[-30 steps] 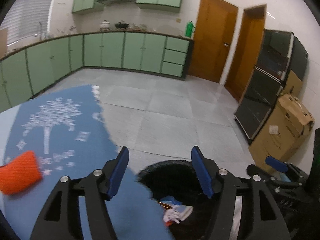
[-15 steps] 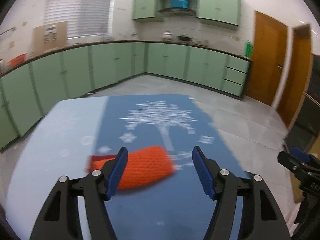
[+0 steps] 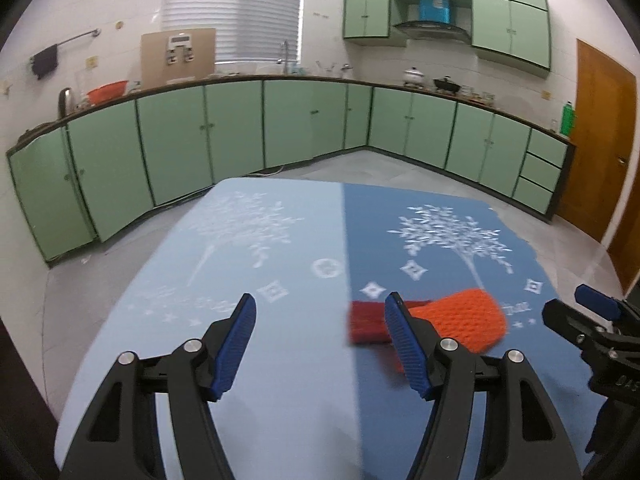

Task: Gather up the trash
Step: 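Return to the table and grasp the orange foam net with the right gripper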

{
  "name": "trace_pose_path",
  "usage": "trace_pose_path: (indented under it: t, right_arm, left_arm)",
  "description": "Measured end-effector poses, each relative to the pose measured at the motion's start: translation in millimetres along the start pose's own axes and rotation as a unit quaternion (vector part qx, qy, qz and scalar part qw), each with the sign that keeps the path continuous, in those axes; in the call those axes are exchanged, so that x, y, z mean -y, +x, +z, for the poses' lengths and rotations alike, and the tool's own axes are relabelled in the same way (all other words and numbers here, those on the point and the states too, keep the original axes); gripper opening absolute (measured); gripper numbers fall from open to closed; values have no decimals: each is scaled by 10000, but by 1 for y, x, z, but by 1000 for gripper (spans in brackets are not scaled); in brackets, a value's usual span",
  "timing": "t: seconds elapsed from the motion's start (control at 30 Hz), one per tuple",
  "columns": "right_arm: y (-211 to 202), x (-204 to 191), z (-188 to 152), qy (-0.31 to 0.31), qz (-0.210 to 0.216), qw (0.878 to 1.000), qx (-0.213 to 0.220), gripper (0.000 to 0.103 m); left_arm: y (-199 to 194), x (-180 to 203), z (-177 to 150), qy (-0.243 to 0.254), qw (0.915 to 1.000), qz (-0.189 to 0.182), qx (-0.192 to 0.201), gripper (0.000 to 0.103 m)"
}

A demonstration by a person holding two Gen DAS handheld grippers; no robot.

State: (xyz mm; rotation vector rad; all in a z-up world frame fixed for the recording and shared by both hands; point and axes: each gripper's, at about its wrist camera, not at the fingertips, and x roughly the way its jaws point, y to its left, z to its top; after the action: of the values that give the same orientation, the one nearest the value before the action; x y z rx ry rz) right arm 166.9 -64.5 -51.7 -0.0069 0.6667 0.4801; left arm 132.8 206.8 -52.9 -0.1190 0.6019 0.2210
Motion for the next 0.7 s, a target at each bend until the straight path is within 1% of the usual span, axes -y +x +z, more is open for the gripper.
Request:
trace_pose_path:
  t: [0.13, 0.3, 0.37, 0.57, 0.7]
  right_arm:
    - [23, -20, 0, -102, 73, 9997, -211, 90]
    - [42, -36, -3, -247, 98, 9989, -385, 90]
    - [49, -39, -3, -275, 42, 9986, -443, 90]
    - [75, -38, -7, -162, -46, 9965, -817, 90]
    - [83, -39, -11, -188, -122, 9948, -989, 90]
  left_arm:
    - [1, -19, -5, -128, 9998, 113, -59, 66]
    - [3, -30, -7, -222, 9996, 138, -103, 66]
    - [5, -32, -7, -255, 9995, 131, -115, 66]
    - [10, -33, -8, -286, 9994, 107, -166, 66]
    - [15, -36, -9, -309, 9992, 85, -220, 66]
